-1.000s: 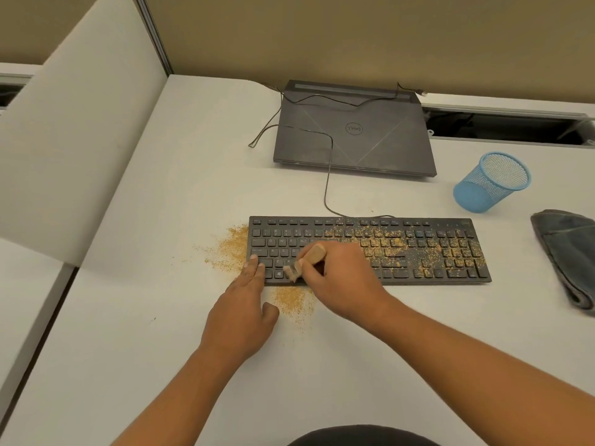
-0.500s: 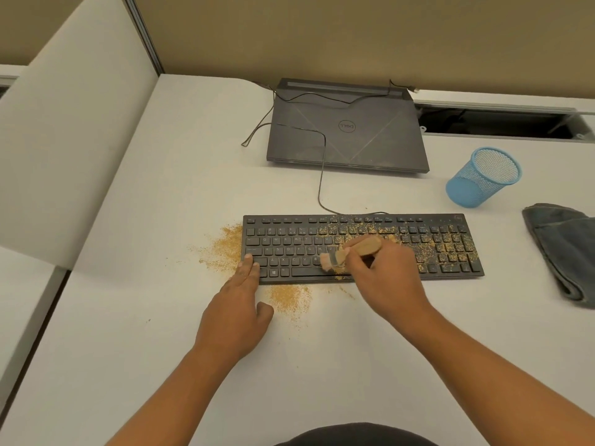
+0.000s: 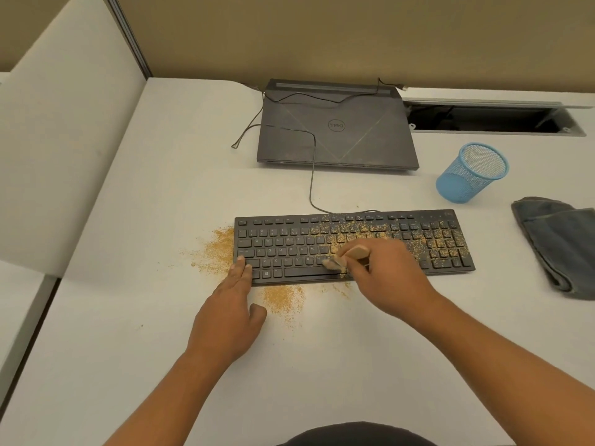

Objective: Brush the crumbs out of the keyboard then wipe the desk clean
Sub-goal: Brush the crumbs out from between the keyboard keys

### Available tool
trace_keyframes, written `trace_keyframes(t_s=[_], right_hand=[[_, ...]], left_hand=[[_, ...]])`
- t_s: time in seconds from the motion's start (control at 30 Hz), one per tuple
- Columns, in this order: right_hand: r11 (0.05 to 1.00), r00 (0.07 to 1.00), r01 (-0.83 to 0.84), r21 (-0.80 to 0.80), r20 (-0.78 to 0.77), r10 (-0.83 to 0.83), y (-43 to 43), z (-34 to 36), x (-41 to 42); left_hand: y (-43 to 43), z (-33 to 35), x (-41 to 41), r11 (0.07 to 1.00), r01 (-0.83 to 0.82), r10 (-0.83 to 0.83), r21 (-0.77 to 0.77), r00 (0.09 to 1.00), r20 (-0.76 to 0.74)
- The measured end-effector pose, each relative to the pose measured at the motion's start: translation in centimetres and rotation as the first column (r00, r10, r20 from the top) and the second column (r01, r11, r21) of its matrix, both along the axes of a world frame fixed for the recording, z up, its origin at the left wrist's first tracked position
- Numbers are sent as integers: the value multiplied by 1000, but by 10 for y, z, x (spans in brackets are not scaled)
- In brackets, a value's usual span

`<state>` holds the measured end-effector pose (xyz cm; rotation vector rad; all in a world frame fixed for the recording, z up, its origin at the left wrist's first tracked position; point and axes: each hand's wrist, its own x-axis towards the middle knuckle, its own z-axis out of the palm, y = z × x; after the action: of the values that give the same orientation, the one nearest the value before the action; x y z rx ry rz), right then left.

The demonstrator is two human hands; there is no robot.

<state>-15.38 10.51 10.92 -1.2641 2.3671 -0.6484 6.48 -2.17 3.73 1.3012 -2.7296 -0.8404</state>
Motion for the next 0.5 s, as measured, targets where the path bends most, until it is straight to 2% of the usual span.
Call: trace_keyframes(t_s=[0.1,0.2,0.37,0.5], right_hand=[[997,997,-1,72,-71,6,6,-2,-8],[1000,999,18,-20,-35,-18,8,0,-13],[990,997,-70,122,-26,74,4,6,-21],[983,986,-165,82,36,163,-13,20,-16]], left_hand=[[0,1,0,1000,-2,2,1,1000,3],[1,1,-1,1000,-4,4,3,1000,6],[1,0,0,1000,-7,7,0,1000,2],[0,0,0,1000,0,0,-2,1000,-3]])
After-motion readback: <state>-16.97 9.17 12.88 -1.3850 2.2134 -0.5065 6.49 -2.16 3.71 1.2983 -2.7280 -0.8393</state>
